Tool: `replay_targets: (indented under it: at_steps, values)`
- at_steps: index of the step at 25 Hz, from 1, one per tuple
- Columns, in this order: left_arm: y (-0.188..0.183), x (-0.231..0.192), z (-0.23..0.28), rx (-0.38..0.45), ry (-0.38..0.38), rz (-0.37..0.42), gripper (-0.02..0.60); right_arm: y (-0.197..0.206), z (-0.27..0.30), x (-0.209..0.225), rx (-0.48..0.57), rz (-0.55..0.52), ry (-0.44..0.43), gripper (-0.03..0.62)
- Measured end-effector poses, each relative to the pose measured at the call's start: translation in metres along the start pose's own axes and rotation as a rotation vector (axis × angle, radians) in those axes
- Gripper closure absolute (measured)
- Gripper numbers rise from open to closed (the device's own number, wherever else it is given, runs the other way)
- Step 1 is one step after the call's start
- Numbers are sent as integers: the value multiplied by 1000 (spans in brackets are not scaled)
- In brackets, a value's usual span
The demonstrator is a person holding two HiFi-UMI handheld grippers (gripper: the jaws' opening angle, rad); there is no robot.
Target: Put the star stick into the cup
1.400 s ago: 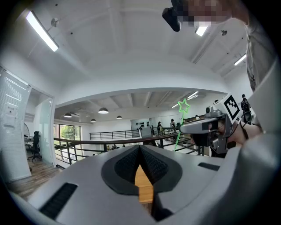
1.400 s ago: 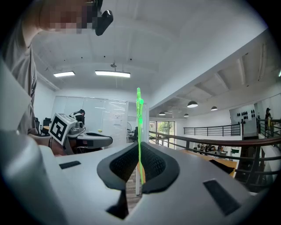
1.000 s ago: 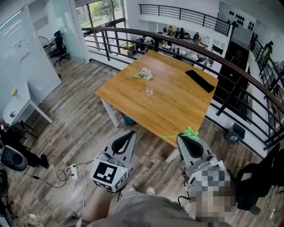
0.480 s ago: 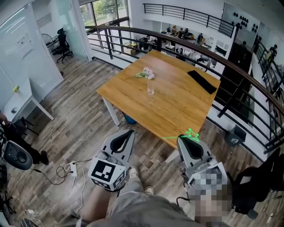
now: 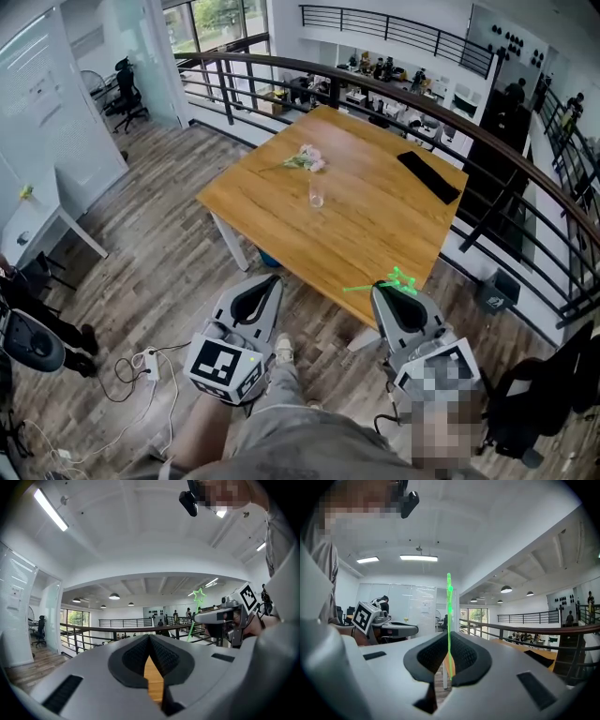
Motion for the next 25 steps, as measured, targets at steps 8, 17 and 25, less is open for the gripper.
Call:
replay_targets:
  at_steps: [8,17,25]
  values:
    - [19,-61,54,-7,12,-22,566,20,77,37,-31,-5,21,554]
    - [32,-145,130,-37,84,-31,566,25,183,80,-56,-15,84,554]
    - [52,-205,187,-53,148,-57,566,36,259,105,-93,-41,126,554]
Point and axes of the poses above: the fingertips, and each gripper's own axes: z forward along the fingers, x to its right, y out of its underside, the point moved 1 cm from there along -z, backward along the fingers, and after that the axes turned 10 degrees about x, right-handed, at the moved point
